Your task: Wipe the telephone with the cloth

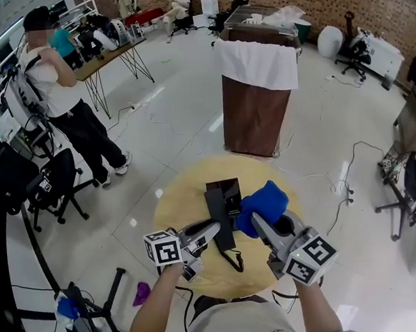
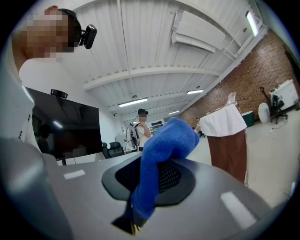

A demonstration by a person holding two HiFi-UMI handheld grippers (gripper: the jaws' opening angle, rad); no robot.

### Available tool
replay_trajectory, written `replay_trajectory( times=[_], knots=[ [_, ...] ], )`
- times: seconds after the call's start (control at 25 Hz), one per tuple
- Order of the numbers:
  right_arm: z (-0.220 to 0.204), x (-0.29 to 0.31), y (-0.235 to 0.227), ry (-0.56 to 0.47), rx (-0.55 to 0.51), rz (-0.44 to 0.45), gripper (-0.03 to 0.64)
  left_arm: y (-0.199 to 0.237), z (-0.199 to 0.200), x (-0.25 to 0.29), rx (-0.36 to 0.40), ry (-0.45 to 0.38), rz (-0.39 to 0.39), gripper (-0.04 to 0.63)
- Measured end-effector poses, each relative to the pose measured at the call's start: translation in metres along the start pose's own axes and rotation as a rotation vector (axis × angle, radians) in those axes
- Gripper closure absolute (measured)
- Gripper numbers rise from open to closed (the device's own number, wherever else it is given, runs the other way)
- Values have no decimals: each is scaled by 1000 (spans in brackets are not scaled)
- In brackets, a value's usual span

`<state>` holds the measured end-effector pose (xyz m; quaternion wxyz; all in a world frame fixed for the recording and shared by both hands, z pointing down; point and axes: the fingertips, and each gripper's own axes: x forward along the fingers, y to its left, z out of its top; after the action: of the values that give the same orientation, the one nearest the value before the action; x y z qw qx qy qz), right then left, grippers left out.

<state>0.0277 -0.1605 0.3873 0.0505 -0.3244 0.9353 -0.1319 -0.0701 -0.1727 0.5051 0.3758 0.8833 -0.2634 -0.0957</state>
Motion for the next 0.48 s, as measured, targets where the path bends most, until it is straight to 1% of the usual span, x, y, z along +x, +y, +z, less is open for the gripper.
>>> replay_trajectory(
  times=[0.08,0.16,0.32,0.48],
  knots=[
    [-8,0,1,21,11,6,557,17,0,1,-8,4,11,532],
    [-17,-1,2,42,43,19,557,35,-1,3,-12,13,21,532],
    [-33,-2,-3,94,69,25,557,68,-10,8,-33,64,30,532],
    [-44,0,-3,121,103,27,557,102,-18,10,-68,100,78,532]
  ],
)
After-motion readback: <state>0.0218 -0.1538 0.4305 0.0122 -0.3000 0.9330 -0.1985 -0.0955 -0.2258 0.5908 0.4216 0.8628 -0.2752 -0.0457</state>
